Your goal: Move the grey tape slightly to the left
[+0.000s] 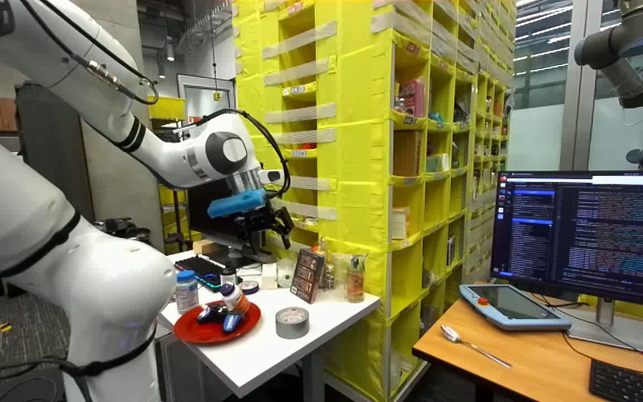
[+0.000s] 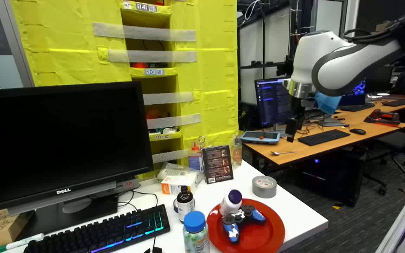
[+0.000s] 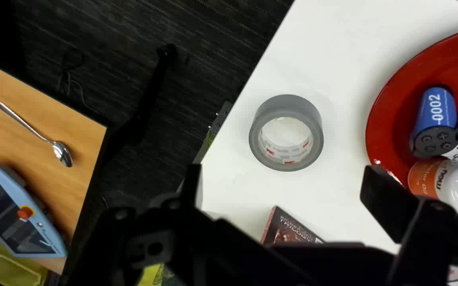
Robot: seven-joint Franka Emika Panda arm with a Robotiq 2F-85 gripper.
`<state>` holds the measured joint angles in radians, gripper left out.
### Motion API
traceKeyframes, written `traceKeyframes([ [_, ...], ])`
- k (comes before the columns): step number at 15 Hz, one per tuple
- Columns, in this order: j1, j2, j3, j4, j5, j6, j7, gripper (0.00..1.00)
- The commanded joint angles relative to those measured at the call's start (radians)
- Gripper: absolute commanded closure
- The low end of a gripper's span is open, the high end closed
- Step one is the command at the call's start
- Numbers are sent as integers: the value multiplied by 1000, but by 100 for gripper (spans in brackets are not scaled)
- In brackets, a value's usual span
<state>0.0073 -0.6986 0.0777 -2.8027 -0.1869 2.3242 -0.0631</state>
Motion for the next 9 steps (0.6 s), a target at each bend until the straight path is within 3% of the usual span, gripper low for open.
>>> traceKeyframes([
  [1,6,1,-6,-6,-5,-6,4,0],
  [9,7,11,-7,-16,-5,-8,4,0],
])
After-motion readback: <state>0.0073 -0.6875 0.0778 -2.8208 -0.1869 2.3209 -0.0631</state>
